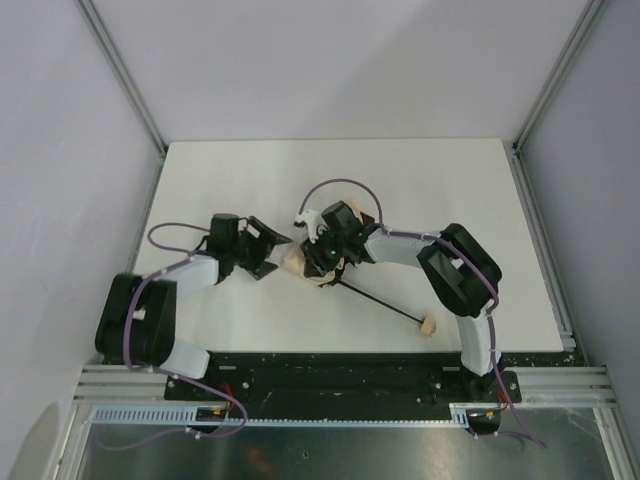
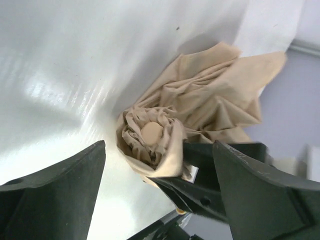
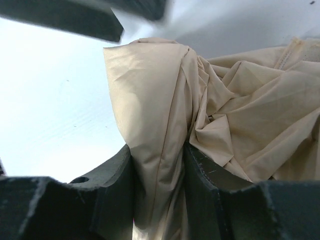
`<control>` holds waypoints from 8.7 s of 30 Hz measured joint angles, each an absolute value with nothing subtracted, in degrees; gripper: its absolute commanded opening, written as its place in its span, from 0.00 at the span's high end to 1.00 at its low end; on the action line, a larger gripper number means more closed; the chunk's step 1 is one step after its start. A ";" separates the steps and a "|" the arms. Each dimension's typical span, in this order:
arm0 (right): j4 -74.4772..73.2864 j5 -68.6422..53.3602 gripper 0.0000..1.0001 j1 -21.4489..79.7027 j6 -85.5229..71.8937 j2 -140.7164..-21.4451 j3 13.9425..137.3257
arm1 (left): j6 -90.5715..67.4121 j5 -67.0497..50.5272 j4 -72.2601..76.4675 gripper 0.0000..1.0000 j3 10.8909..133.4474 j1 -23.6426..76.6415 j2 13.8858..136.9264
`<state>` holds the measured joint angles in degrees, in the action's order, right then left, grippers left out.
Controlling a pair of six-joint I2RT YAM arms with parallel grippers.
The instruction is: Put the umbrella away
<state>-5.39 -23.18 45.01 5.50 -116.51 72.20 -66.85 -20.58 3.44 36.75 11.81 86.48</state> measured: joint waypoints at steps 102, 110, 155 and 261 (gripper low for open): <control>1.76 -9.47 1.00 48.10 7.40 -116.33 70.19 | -65.87 -19.00 -8.69 0.04 46.72 13.72 94.26; 2.74 -34.72 1.00 39.03 -0.32 -121.30 73.06 | -62.96 -19.84 -7.49 0.01 40.34 10.00 85.93; -6.55 -32.77 0.35 37.17 -9.63 -116.25 75.70 | -74.98 -21.21 16.51 1.00 38.13 17.82 97.84; 4.73 14.85 0.98 56.38 16.29 -117.03 71.33 | -77.41 -17.54 -3.57 0.95 46.98 18.00 99.31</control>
<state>4.73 14.85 56.38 16.29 -117.03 71.33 -77.41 -17.54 -3.57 46.98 18.00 99.31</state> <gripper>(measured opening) 0.229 0.354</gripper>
